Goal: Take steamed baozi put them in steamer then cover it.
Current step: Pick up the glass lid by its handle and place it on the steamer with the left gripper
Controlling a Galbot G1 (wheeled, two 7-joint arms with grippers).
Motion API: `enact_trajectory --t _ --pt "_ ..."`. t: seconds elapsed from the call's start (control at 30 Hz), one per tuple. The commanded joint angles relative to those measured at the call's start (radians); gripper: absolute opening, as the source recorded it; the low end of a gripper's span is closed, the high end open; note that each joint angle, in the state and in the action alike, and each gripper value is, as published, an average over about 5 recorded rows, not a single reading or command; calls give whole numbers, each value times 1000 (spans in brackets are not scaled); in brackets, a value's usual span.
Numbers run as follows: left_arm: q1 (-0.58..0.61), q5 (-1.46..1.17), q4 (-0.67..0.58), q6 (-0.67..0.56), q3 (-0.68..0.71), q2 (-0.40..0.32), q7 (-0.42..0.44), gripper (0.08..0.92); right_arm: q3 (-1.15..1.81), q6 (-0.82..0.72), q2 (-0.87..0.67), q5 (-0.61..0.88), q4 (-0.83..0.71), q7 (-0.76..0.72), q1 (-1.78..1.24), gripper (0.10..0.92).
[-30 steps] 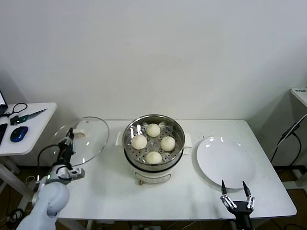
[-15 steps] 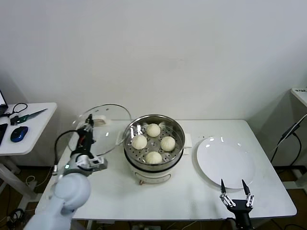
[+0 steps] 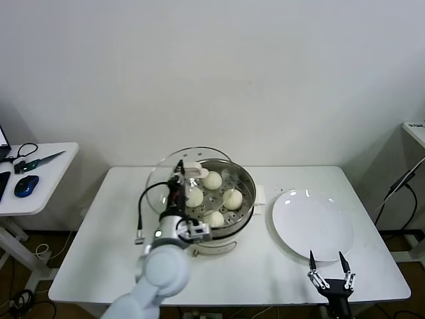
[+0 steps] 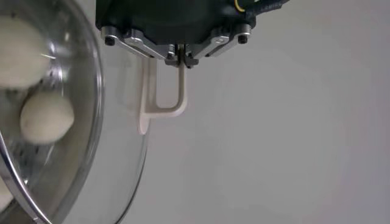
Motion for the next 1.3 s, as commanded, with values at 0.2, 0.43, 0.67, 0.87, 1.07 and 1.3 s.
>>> enact_trajectory --t 0.2,0.43,0.67,0.87,1.07,1.3 --pt "-49 181 89 46 145 -197 46 141 17 20 3 16 -2 -2 -11 823" --pt "-44 216 167 33 140 -223 31 141 25 25 5 19 -2 -1 -11 823" --pt "-27 210 191 19 109 -174 19 141 23 24 10 10 0 -1 -14 823" --pt "-40 206 213 22 105 -183 11 141 23 25 10 10 -1 0 -13 823" --pt "-44 194 239 27 99 -189 3 141 21 23 14 11 -2 0 -10 823" --pt "-41 186 270 25 83 -191 -21 141 20 26 16 10 -14 1 -9 823"
